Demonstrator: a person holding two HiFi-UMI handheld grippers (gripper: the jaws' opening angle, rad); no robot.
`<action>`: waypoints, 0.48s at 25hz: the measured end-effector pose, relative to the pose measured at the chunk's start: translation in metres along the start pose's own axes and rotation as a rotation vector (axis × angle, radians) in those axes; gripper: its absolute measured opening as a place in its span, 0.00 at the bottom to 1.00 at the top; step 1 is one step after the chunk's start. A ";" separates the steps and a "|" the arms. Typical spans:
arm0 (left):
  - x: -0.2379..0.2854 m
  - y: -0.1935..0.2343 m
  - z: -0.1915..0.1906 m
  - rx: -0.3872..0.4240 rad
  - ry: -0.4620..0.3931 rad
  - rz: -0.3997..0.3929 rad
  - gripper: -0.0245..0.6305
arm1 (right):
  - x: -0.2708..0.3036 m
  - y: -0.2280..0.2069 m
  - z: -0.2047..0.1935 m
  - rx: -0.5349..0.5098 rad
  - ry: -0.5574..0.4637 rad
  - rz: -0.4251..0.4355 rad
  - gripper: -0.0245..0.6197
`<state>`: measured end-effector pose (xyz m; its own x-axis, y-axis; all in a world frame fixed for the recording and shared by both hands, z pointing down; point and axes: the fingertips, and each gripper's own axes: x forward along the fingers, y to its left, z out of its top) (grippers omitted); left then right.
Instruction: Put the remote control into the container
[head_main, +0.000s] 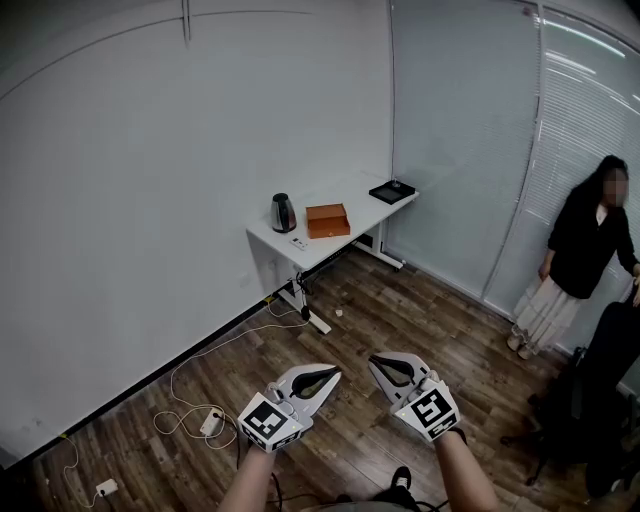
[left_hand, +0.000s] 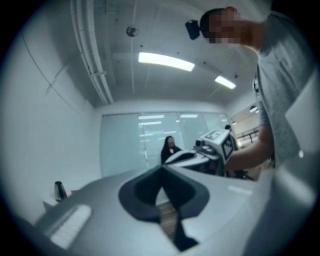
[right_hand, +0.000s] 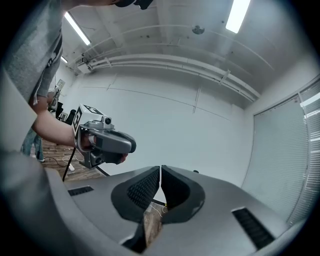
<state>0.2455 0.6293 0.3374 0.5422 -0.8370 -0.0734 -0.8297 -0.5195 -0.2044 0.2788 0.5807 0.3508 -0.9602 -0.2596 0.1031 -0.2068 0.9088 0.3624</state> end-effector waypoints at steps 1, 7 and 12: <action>-0.001 0.000 0.000 -0.002 0.000 -0.008 0.04 | 0.001 0.000 0.000 -0.002 0.000 -0.001 0.06; 0.000 0.004 -0.002 0.003 0.006 -0.026 0.04 | 0.007 0.001 0.000 -0.002 0.003 -0.011 0.06; 0.005 0.010 -0.005 -0.003 0.012 -0.029 0.04 | 0.012 -0.005 -0.009 0.004 0.003 -0.015 0.06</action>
<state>0.2388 0.6193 0.3402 0.5646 -0.8235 -0.0557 -0.8139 -0.5443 -0.2032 0.2697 0.5700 0.3584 -0.9564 -0.2739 0.1011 -0.2214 0.9061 0.3604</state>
